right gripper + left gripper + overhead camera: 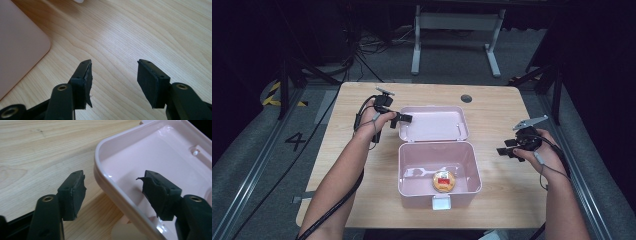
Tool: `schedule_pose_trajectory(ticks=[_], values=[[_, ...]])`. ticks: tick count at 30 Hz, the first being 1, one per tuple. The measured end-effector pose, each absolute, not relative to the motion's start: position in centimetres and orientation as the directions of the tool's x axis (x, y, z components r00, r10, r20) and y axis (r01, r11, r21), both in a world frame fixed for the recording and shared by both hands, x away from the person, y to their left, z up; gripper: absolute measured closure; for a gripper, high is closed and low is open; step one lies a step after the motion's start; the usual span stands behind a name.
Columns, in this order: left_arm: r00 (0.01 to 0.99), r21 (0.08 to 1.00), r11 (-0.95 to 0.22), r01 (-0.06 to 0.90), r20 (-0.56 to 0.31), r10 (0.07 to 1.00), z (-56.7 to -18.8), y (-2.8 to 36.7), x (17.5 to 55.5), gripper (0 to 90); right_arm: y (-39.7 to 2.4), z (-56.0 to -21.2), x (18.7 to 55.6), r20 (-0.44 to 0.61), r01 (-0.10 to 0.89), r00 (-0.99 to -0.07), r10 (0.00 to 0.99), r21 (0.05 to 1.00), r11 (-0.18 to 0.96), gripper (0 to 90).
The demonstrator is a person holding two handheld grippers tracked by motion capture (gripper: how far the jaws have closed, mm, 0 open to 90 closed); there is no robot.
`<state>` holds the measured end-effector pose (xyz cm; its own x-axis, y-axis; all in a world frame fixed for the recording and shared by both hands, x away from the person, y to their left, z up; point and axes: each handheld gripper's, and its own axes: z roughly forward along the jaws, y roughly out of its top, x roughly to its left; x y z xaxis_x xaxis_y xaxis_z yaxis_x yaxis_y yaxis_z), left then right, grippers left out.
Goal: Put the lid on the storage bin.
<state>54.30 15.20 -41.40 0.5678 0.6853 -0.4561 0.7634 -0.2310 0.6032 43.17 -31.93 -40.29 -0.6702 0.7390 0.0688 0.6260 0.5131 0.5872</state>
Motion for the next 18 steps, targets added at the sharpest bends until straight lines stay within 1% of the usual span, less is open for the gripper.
schedule_pose_trajectory(ticks=[2,3,6,11,14,18], values=[[0.568,0.598,-0.222,0.77,-0.486,0.664,-41.4,15.1,54.4,40.6,-32.0,-40.3,43.1,0.07,0.629,-0.667,0.742,0.586,0.51,46.4],[0.568,0.596,-0.225,0.771,-0.485,0.665,-41.4,15.1,54.4,45.1,-32.1,-40.3,43.0,0.07,0.628,-0.667,0.741,0.587,0.51,46.4],[0.563,0.6,-0.215,0.771,-0.484,0.67,-41.1,15.1,54.4,47.3,-32.1,-40.4,43.0,0.073,0.63,-0.666,0.743,0.588,0.507,46.4],[0.549,0.613,-0.184,0.768,-0.483,0.682,-40.7,15.8,54.5,60.9,-32.1,-40.3,43.0,0.072,0.627,-0.669,0.74,0.588,0.51,46.6],[0.551,0.618,-0.186,0.763,-0.474,0.687,-40.5,15.8,54.4,61.5,-32.1,-40.3,43.0,0.072,0.629,-0.668,0.741,0.586,0.51,46.7],[0.563,0.642,-0.193,0.742,-0.441,0.699,-39.8,15.5,54.2,62.3,-32.1,-40.3,43.0,0.069,0.627,-0.669,0.74,0.587,0.512,46.9]])
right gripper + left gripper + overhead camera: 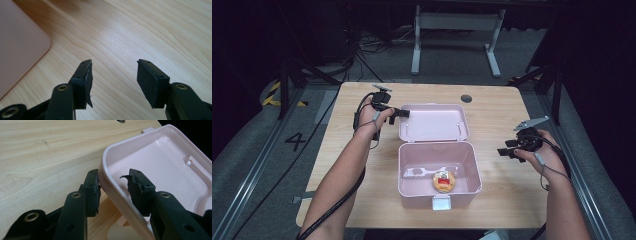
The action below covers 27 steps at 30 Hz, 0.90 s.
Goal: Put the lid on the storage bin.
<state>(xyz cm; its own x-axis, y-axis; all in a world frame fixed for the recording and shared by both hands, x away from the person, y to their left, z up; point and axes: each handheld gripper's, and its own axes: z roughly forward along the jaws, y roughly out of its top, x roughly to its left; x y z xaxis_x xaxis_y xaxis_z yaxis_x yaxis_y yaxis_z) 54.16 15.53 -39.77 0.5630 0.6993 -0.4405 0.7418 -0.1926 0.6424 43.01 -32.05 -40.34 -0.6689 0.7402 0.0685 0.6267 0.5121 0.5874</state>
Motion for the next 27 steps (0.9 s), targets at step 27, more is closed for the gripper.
schedule_pose_trajectory(ticks=[27], values=[[0.636,0.794,-0.174,0.583,-0.312,0.706,-32.9,15.5,51.6,71.6,-32.1,-40.1,43.0,0.07,0.622,-0.673,0.736,0.592,0.513,47.3]])
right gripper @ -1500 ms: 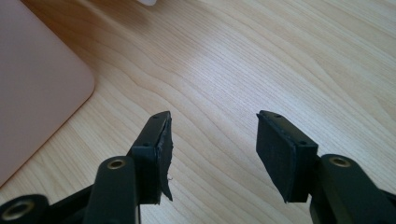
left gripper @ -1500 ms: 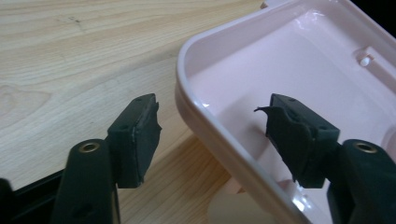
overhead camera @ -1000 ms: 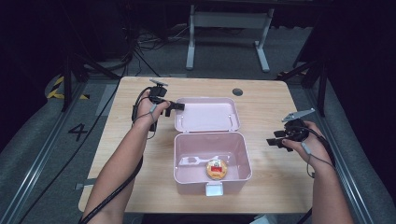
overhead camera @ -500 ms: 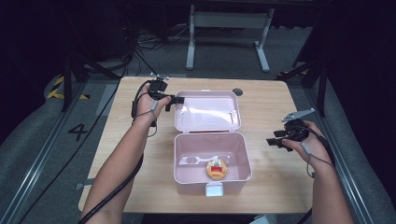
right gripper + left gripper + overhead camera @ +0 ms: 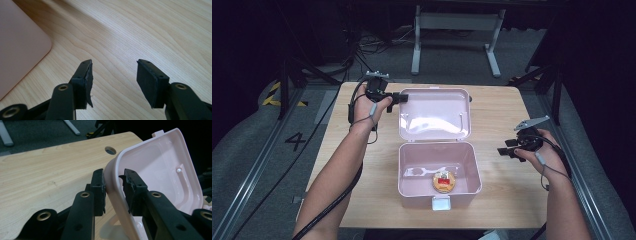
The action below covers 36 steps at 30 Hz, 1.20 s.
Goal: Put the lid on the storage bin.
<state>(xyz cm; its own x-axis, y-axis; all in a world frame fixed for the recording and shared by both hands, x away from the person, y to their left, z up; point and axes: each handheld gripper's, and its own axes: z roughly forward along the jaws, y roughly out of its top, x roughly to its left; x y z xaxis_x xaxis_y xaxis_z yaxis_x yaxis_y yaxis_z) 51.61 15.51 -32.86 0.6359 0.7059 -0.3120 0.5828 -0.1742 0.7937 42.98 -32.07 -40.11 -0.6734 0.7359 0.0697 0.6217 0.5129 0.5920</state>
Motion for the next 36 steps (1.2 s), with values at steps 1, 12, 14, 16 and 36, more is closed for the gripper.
schedule_pose_trajectory(ticks=[1,12,14,16,36], values=[[0.636,0.794,-0.174,0.583,-0.312,0.706,-32.9,15.5,51.6,71.8,-32.1,-40.1,43.0,0.07,0.622,-0.673,0.736,0.592,0.513,47.3],[0.667,0.833,-0.161,0.529,-0.292,0.685,-30.9,15.4,50.0,74.1,-31.9,-39.9,43.0,0.076,0.627,-0.668,0.74,0.593,0.505,50.5],[0.674,0.839,-0.161,0.52,-0.287,0.681,-30.5,15.4,49.7,74.3,-31.9,-39.8,43.1,0.08,0.628,-0.67,0.738,0.592,0.506,50.8],[0.686,0.851,-0.167,0.497,-0.268,0.676,-29.9,15.4,49.0,74.6,-31.8,-39.7,43.2,0.083,0.628,-0.67,0.738,0.593,0.504,51.0],[0.747,0.887,-0.23,0.4,-0.17,0.643,-27.0,15.5,44.3,72.3,-30.9,-38.2,42.6,0.112,0.637,-0.665,0.738,0.602,0.482,56.4]])
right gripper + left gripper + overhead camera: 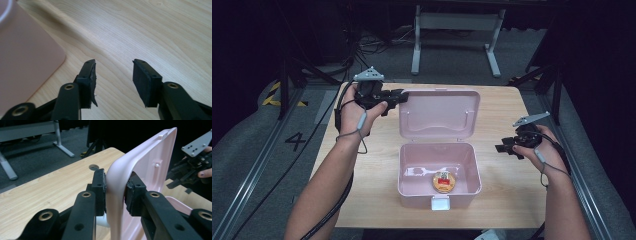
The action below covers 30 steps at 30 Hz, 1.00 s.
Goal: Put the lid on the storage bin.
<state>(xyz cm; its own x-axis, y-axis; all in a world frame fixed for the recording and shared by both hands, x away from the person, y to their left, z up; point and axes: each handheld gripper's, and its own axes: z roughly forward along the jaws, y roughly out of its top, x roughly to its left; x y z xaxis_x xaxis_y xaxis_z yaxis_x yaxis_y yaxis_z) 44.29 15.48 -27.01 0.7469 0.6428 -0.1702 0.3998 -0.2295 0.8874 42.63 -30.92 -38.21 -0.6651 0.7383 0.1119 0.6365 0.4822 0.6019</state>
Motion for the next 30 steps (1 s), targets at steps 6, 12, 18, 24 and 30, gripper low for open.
schedule_pose_trajectory(ticks=[6,12,18,24,30], values=[[0.762,0.891,-0.234,0.389,-0.168,0.626,-26.7,15.6,43.4,70.3,-30.6,-37.5,42.0,0.189,0.669,-0.658,0.729,0.592,0.45,67.6],[0.791,0.897,-0.243,0.369,-0.166,0.588,-26.8,15.9,42.3,68.2,-29.9,-36.4,41.1,0.237,0.675,-0.666,0.707,0.596,0.436,76.6],[0.806,0.902,-0.236,0.362,-0.176,0.565,-27.2,16.1,41.3,66.1,-29.4,-35.8,40.6,0.238,0.662,-0.685,0.689,0.598,0.452,77.9],[0.809,0.901,-0.281,0.331,-0.117,0.576,-27.0,15.4,39.9,65.5,-29.2,-35.7,40.4,0.234,0.66,-0.689,0.685,0.593,0.461,77.9],[0.831,0.903,-0.289,0.317,-0.117,0.544,-27.2,15.5,38.9,60.7,-29.1,-35.6,40.4,0.238,0.659,-0.693,0.68,0.592,0.464,76.3]])
